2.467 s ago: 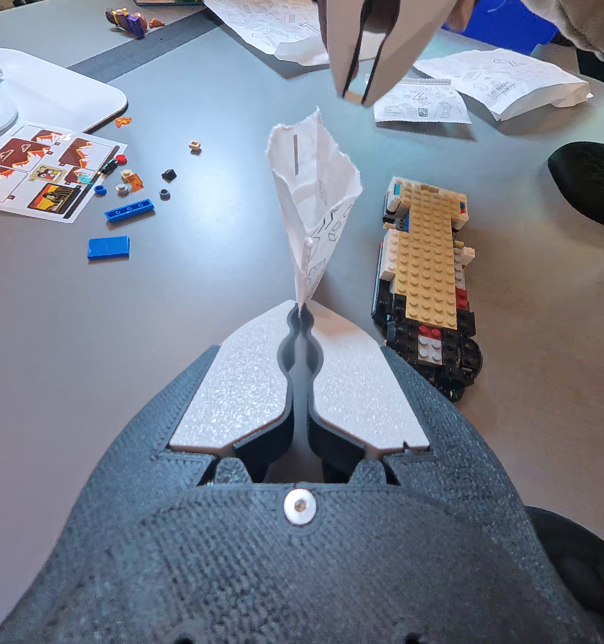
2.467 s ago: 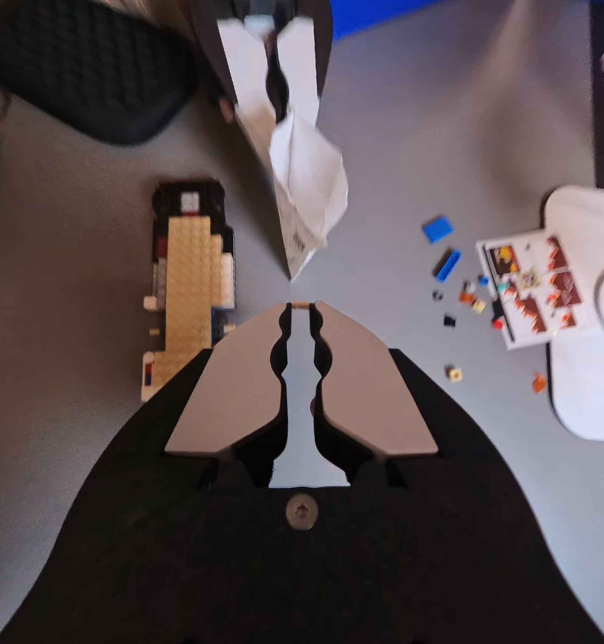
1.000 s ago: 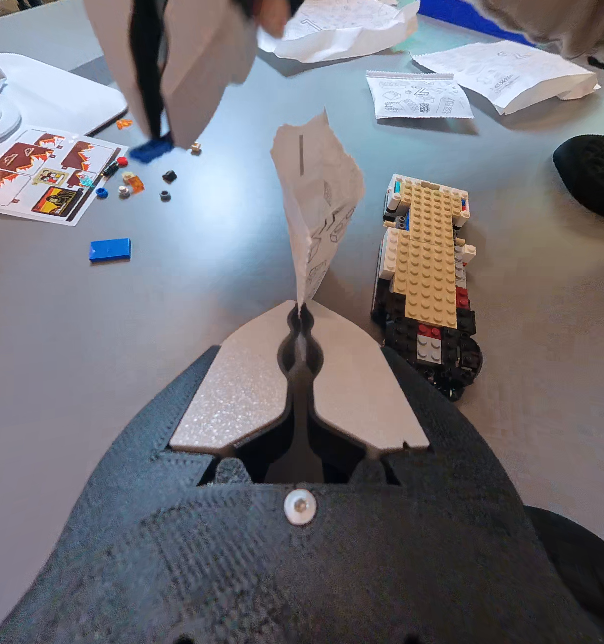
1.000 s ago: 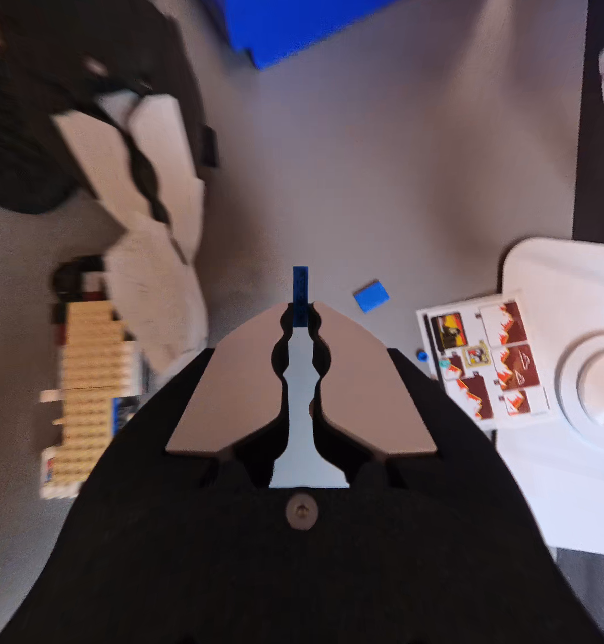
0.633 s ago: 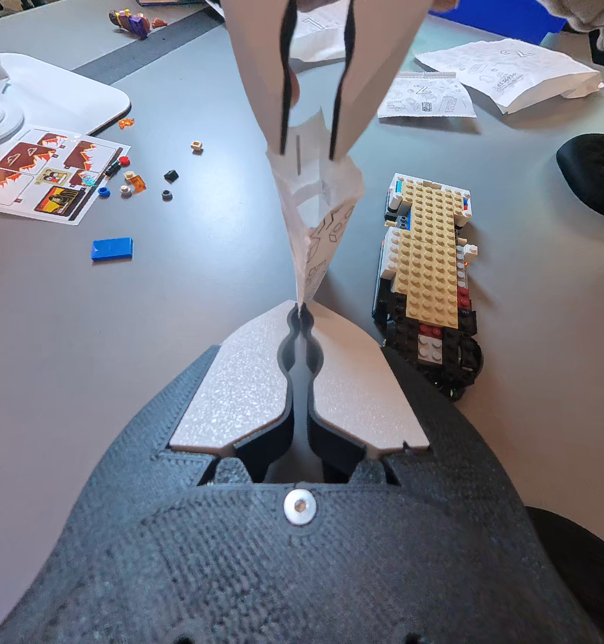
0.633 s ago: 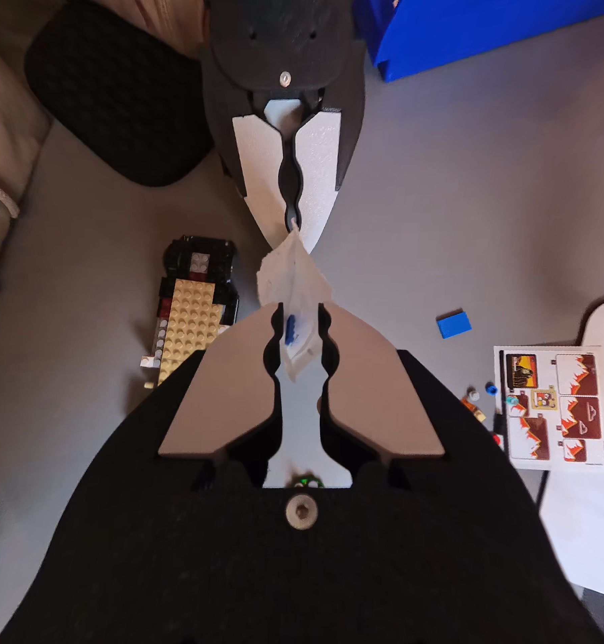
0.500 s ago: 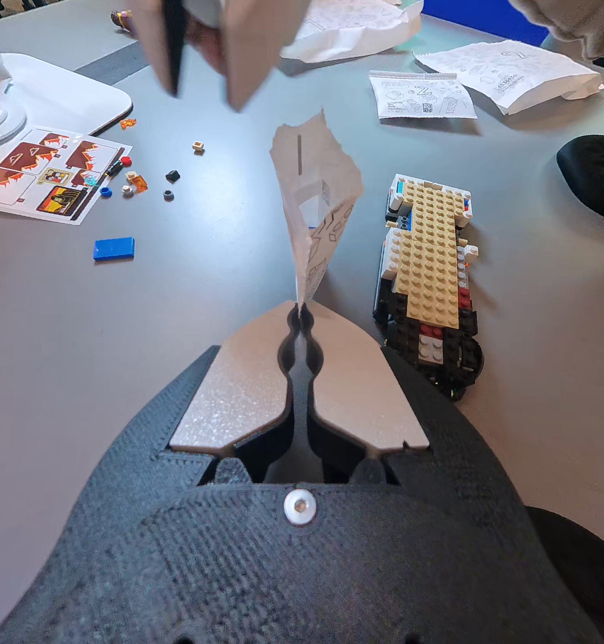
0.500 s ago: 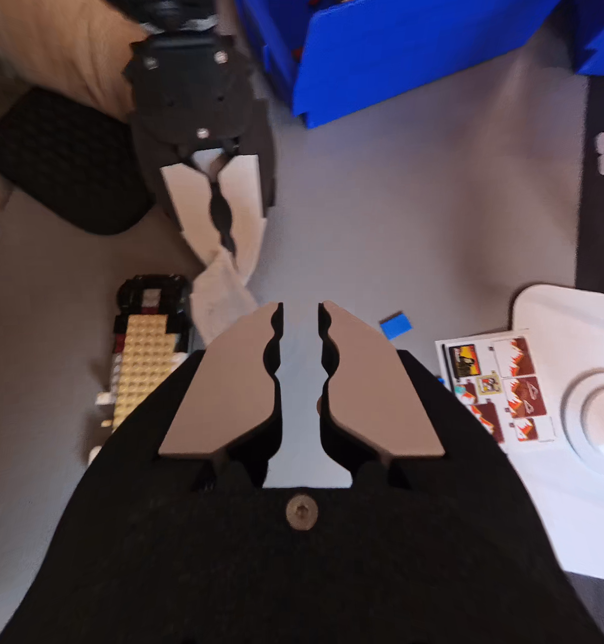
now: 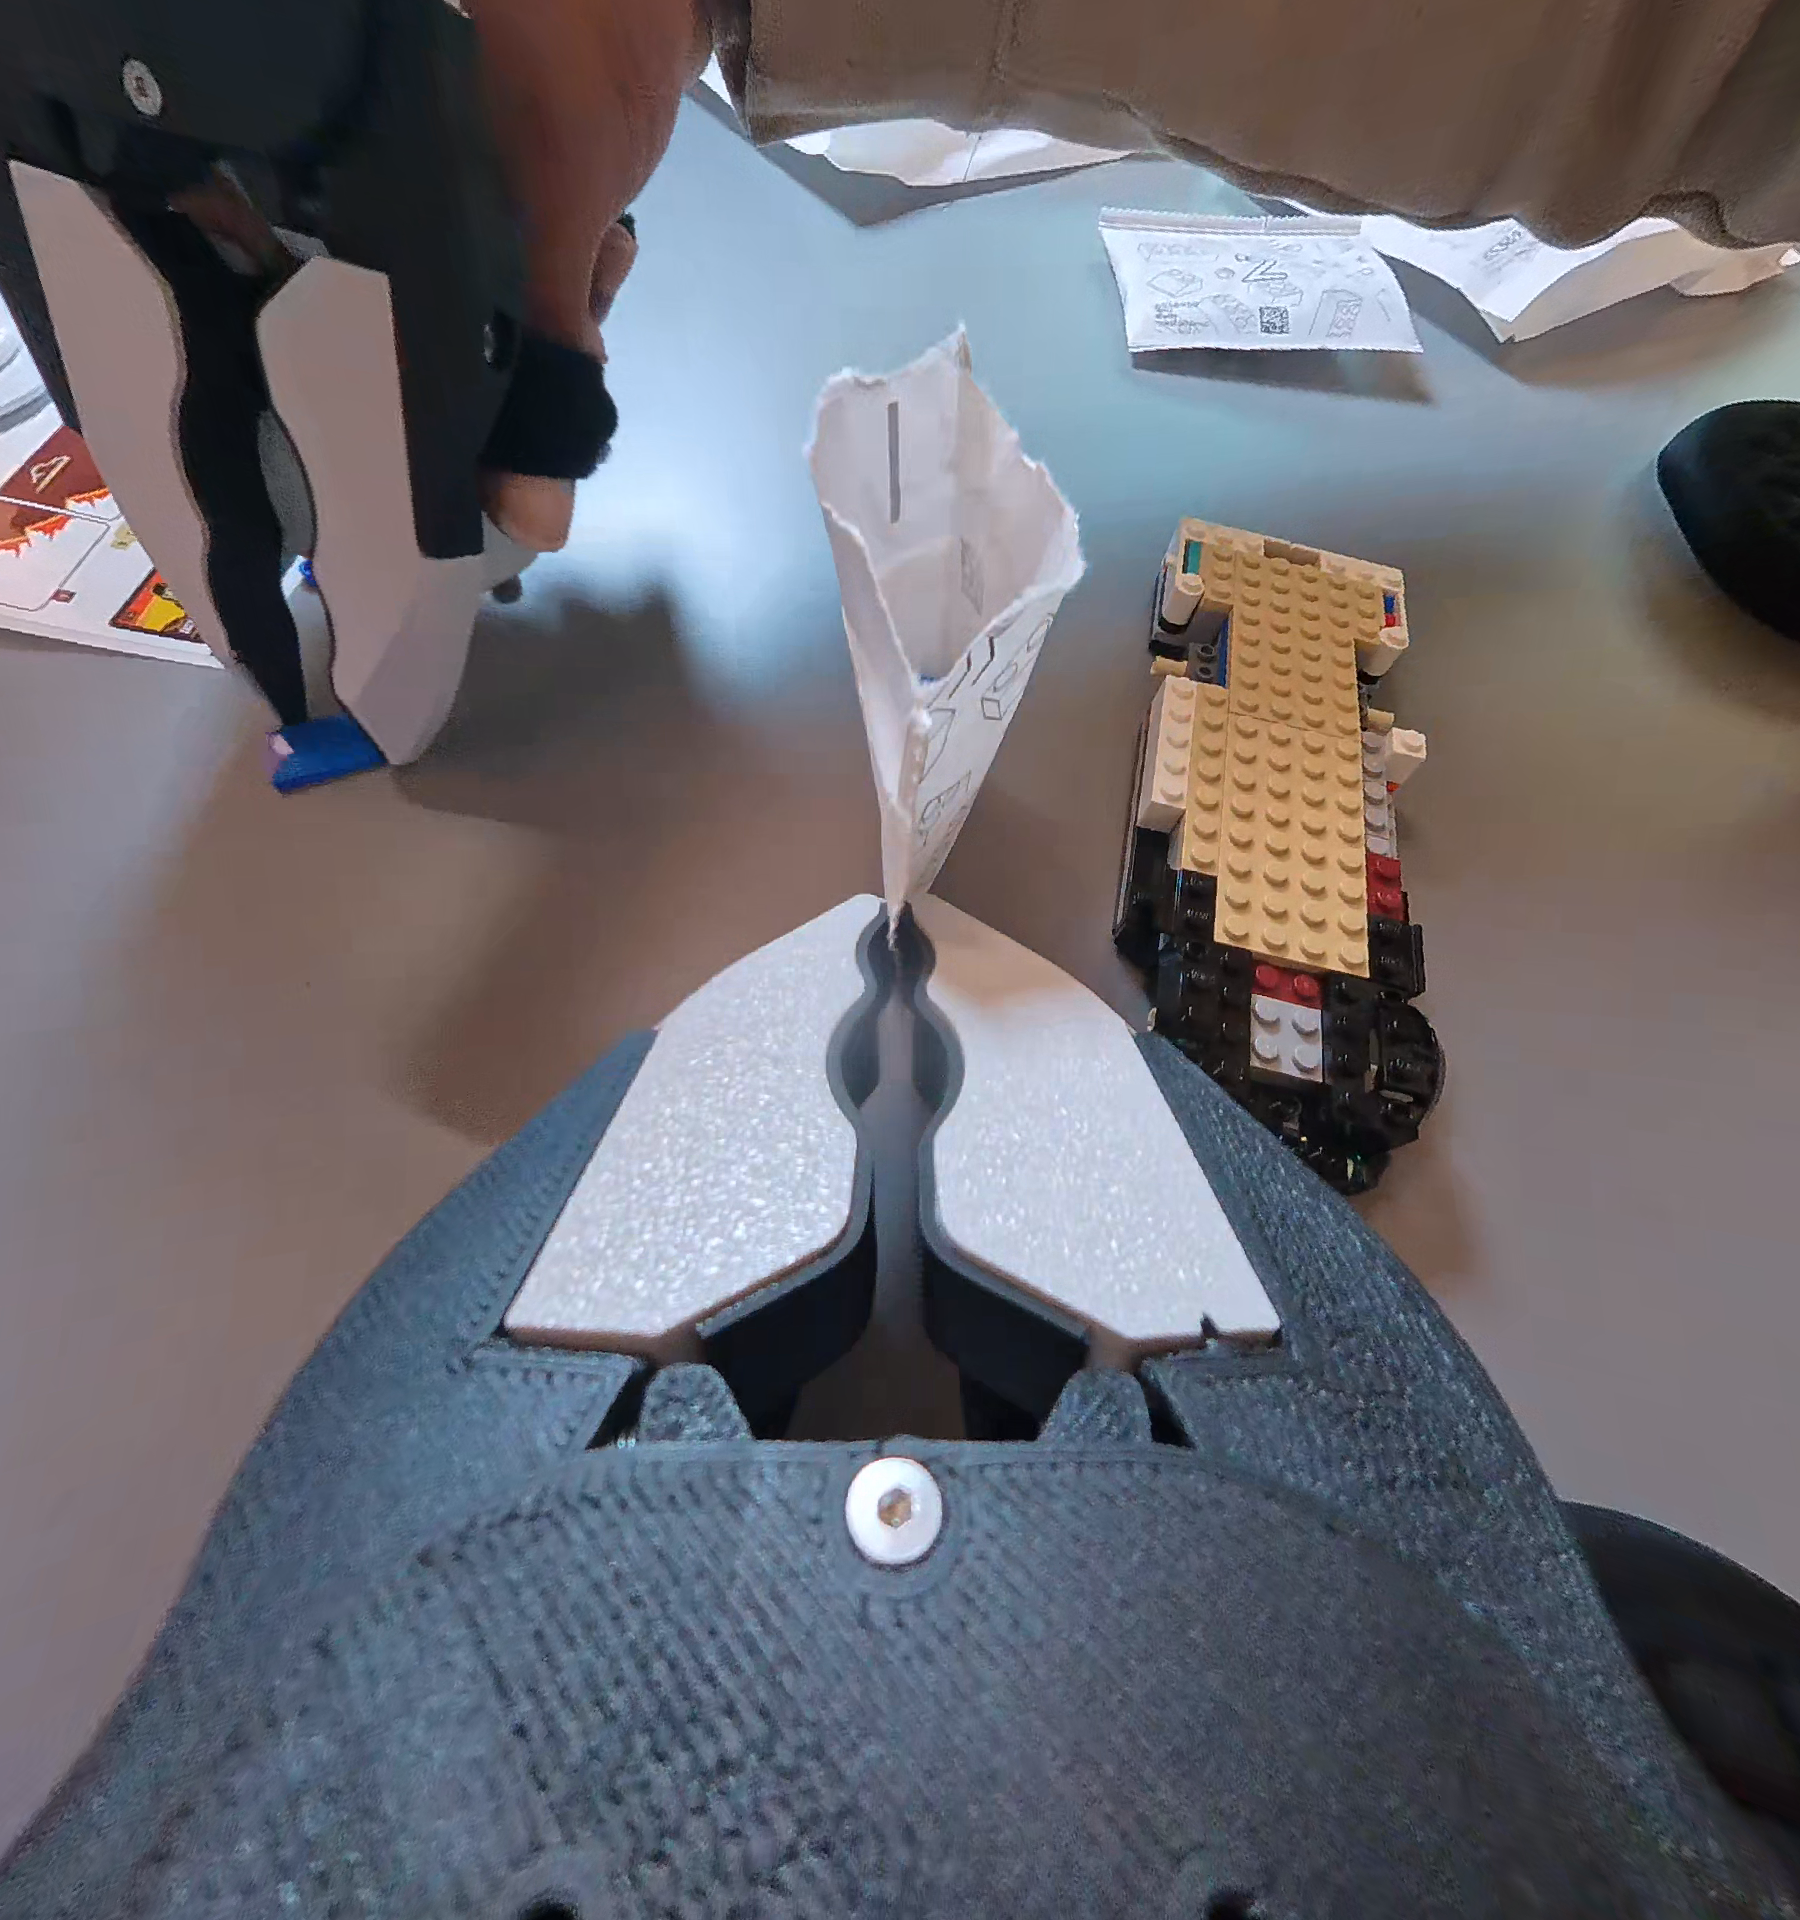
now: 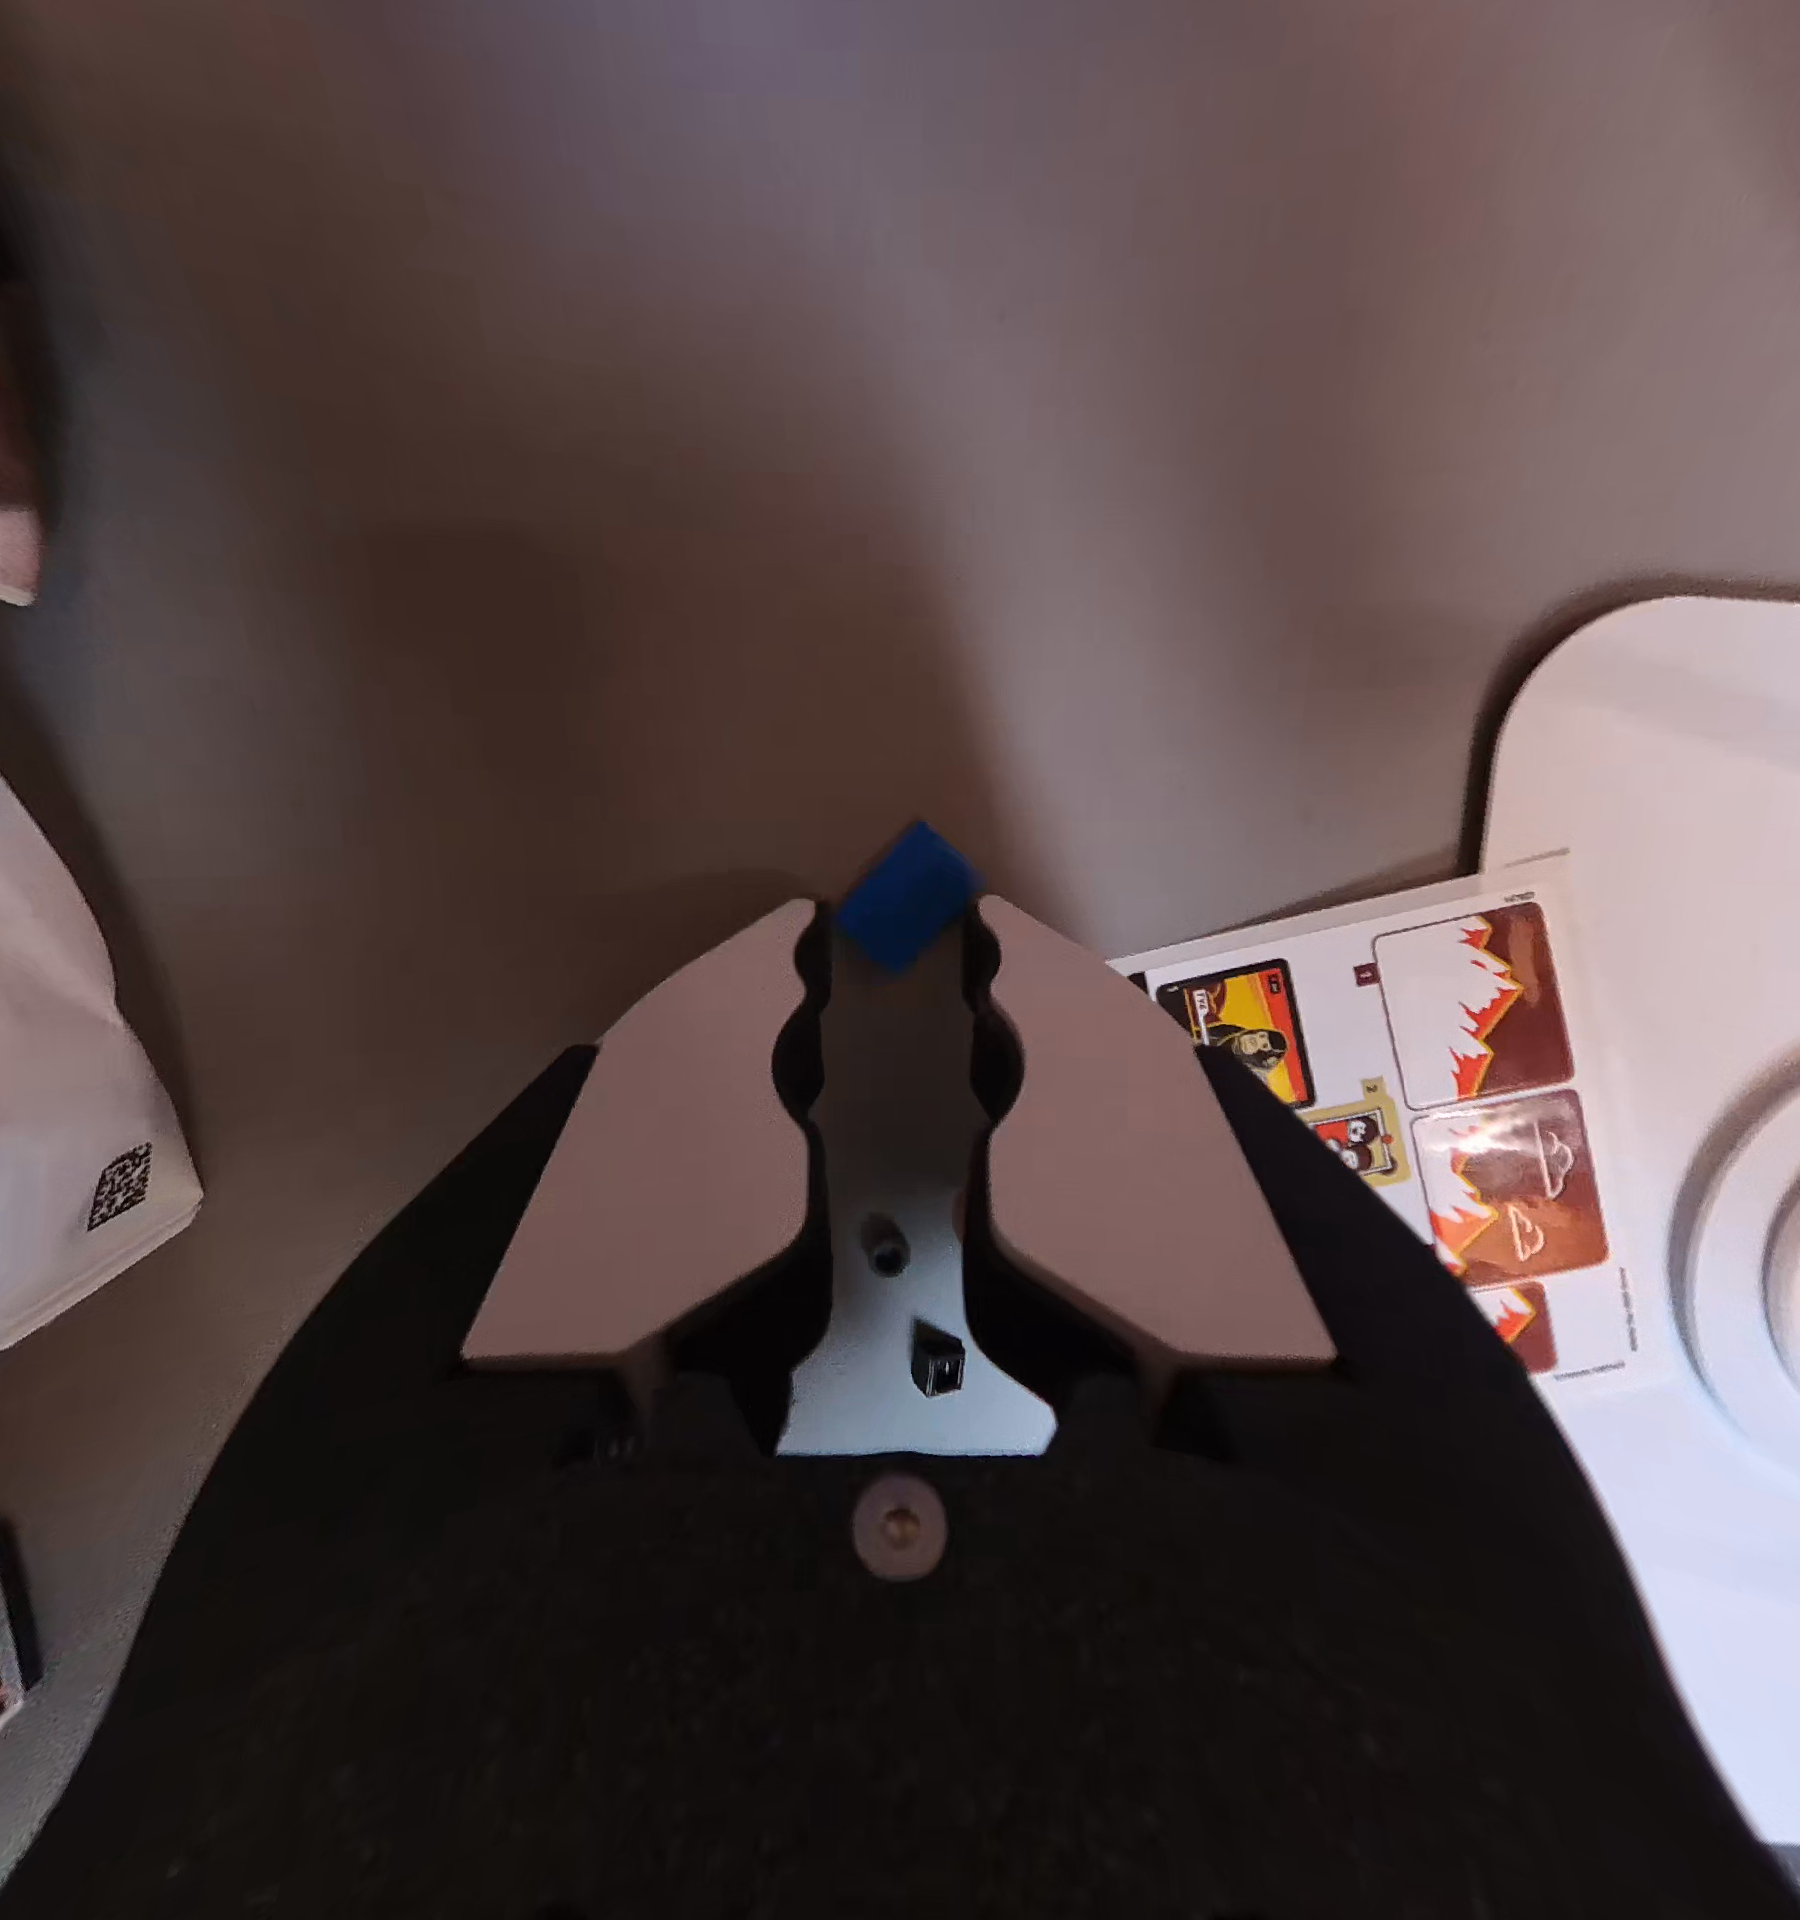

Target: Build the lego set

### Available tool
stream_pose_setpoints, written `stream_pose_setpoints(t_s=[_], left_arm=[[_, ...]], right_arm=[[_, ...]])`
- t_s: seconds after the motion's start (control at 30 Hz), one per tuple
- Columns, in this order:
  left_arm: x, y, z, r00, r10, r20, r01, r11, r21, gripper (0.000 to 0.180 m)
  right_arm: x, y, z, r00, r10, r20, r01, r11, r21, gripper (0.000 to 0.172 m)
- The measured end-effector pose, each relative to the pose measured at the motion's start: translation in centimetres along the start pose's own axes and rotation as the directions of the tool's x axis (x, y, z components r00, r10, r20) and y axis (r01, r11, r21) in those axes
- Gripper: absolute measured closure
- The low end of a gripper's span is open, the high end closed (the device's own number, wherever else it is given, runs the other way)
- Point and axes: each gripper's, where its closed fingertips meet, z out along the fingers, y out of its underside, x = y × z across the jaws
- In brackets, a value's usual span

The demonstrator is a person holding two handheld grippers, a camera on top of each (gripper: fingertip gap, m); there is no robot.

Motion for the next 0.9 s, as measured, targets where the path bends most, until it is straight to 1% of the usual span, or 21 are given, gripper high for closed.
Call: stream_pose_setpoints(t_s=[0.07, 0.23, 0.33, 0.47, 0.53, 0.6, 0.67, 0.73, 0.8, 0.9], left_arm=[[0.0, 0.0, 0.0, 1.0, -0.001, 0.0, 0.001, 1.0, 0.0, 0.18], [-0.1, 0.0, 0.0, 1.0, -0.003, 0.001, 0.003, 1.0, 0.0, 0.18], [-0.1, 0.1, 0.0, 1.0, -0.002, 0.003, 0.002, 1.0, -0.002, 0.18], [-0.1, 0.1, 0.0, 1.0, -0.001, 0.005, 0.001, 1.0, -0.002, 0.18], [-0.1, 0.1, 0.0, 1.0, 0.001, 0.006, -0.001, 1.0, -0.002, 0.18], [-0.1, 0.1, 0.0, 1.0, 0.001, 0.006, -0.001, 1.0, -0.003, 0.18], [-0.1, 0.1, 0.0, 1.0, -0.001, 0.006, 0.001, 1.0, -0.002, 0.18], [-0.1, 0.1, 0.1, 1.0, -0.001, 0.007, 0.001, 1.0, -0.002, 0.18], [-0.1, 0.1, 0.1, 1.0, -0.001, 0.006, 0.001, 1.0, -0.003, 0.18], [-0.1, 0.2, 0.1, 1.0, -0.002, 0.006, 0.002, 1.0, -0.005, 0.18]], right_arm=[[-0.1, 0.0, 0.0, 1.0, -0.008, 0.005, 0.008, 1.0, -0.003, 0.152], [-0.4, 0.2, -0.2, 1.0, -0.029, -0.006, 0.029, 1.0, -0.003, 0.153], [-1.4, -0.2, -1.3, 0.999, -0.038, 0.006, 0.037, 0.999, 0.035, 0.153], [-4.1, -2.2, -4.9, 0.995, -0.093, 0.024, 0.089, 0.986, 0.143, 0.153], [-6.4, -3.4, -7.4, 0.989, -0.139, 0.052, 0.125, 0.97, 0.209, 0.153], [-9.0, -4.2, -9.5, 0.978, -0.186, 0.097, 0.158, 0.956, 0.247, 0.153], [-11.1, -4.1, -10.6, 0.965, -0.226, 0.13, 0.191, 0.953, 0.237, 0.153], [-12.2, -3.1, -10.3, 0.959, -0.255, 0.126, 0.231, 0.956, 0.181, 0.153], [-12.5, -2.1, -9.5, 0.957, -0.267, 0.118, 0.251, 0.959, 0.132, 0.153], [-12.2, -1.4, -8.9, 0.963, -0.256, 0.08, 0.246, 0.962, 0.118, 0.15]])
